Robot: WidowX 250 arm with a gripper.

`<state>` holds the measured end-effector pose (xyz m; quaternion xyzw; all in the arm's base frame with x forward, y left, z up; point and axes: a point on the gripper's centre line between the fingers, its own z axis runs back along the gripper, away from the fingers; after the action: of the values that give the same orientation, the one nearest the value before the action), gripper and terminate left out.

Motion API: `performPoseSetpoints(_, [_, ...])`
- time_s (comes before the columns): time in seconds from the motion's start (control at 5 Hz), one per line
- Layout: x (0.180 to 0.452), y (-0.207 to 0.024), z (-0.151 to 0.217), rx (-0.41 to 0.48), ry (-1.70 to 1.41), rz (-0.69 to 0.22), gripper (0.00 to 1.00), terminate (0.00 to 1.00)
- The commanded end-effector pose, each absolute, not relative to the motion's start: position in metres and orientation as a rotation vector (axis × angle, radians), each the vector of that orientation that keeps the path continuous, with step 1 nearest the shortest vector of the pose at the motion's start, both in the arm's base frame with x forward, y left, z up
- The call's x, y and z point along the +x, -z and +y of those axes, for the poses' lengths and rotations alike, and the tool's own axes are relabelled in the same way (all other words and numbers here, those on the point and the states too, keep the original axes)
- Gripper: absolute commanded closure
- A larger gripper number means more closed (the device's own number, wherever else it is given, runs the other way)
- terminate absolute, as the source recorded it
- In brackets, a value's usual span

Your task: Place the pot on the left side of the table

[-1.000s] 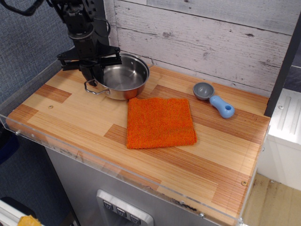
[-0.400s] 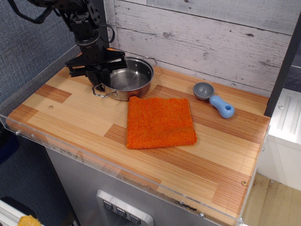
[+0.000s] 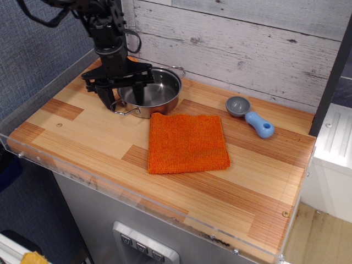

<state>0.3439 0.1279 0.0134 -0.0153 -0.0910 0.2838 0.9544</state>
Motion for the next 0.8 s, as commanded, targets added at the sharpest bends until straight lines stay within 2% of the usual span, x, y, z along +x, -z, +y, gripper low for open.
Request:
performPoseSetpoints(0.0, [0.344,-0.052,0.129,-0.057,-0.567,-0.267,0.00,0.00])
performPoseSetpoints(0.4, [0.336,-0.099,0.124,-0.032,-0.542,-0.336,0.00,0.00])
performPoseSetpoints(0.6, [0.329,-0.114,0.119,0.000,-0.547,-0.363,0.00,0.00])
